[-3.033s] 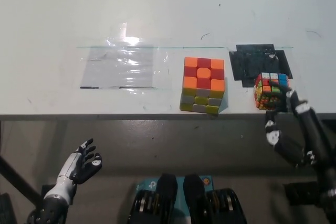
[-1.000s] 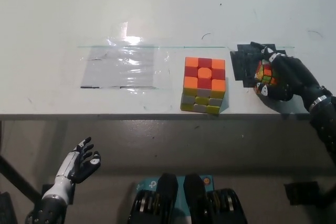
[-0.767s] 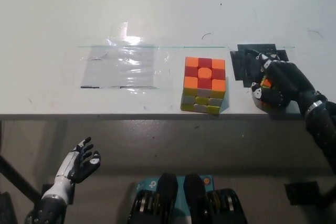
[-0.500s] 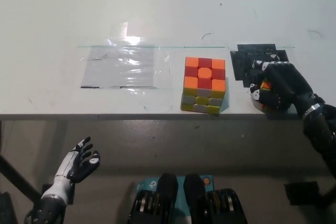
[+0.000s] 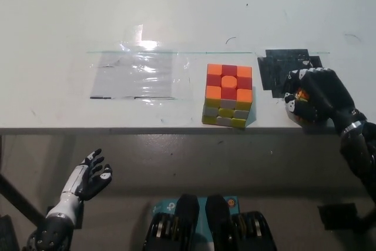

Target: The robot uses its right hand to pick up the small cube kept on the middle on the desk and place it on the bigger cube kept next to it

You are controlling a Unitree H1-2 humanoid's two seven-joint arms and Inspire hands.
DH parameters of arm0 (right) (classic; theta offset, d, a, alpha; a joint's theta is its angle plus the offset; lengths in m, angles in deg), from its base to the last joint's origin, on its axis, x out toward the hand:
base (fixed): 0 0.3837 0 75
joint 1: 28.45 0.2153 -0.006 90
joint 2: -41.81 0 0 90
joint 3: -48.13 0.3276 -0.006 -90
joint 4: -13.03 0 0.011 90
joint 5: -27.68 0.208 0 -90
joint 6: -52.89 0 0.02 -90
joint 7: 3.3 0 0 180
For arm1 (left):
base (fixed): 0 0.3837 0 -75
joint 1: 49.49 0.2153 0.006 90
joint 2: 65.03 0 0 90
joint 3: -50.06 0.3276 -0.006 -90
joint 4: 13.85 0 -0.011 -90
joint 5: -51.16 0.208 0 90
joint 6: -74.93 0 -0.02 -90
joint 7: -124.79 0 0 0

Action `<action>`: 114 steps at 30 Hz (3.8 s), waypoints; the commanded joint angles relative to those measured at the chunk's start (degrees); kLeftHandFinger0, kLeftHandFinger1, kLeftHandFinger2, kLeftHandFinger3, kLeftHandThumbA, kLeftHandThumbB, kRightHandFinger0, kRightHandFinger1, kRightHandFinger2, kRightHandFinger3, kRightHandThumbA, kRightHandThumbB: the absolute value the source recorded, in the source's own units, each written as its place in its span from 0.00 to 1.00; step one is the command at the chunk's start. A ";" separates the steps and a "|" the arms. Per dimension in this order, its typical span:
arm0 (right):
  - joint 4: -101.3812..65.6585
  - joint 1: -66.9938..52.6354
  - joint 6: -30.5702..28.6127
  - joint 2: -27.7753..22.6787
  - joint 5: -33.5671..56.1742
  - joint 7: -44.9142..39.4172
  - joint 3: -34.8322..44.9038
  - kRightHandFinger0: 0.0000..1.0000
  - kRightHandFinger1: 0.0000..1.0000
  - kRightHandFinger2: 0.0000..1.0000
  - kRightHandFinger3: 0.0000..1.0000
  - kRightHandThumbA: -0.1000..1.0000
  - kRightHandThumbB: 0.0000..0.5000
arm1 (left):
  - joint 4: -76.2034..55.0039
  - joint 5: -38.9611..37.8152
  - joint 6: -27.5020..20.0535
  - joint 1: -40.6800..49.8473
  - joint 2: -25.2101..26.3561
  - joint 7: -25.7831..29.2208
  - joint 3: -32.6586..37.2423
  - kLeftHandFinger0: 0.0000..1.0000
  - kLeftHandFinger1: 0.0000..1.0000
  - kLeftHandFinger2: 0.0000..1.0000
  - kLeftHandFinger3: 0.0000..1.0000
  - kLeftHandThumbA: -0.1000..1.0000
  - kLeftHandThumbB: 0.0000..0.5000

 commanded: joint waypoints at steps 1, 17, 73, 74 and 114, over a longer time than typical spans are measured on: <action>1.38 0.08 -2.81 -0.11 -1.86 5.55 0.33 0.00 0.17 0.35 0.06 0.00 0.28 | -0.85 -0.08 -1.36 -1.37 0.93 -0.21 -0.24 1.00 1.00 1.00 1.00 0.38 0.44; 3.36 3.02 -7.06 1.48 -1.32 12.70 2.09 0.00 0.24 0.48 0.28 0.00 0.35 | -0.35 -0.54 -2.05 -1.50 0.61 -0.23 -0.46 1.00 1.00 1.00 1.00 0.37 0.44; -18.13 7.86 -2.19 9.11 -0.94 1.19 2.85 0.00 0.03 0.33 0.17 0.00 0.44 | -0.30 1.85 -1.73 1.21 1.08 0.39 0.81 1.00 1.00 1.00 1.00 0.39 0.45; -18.12 7.95 -2.11 9.21 -0.90 0.96 2.99 0.00 0.03 0.33 0.16 0.00 0.45 | -0.06 1.84 -1.74 0.76 1.10 0.41 0.79 1.00 1.00 1.00 1.00 0.40 0.46; -6.59 5.39 -7.01 15.15 -1.98 5.81 0.90 0.00 0.06 0.38 0.14 0.00 0.41 | -0.85 1.79 -1.19 -0.69 1.41 -0.12 1.15 1.00 1.00 1.00 1.00 0.37 0.46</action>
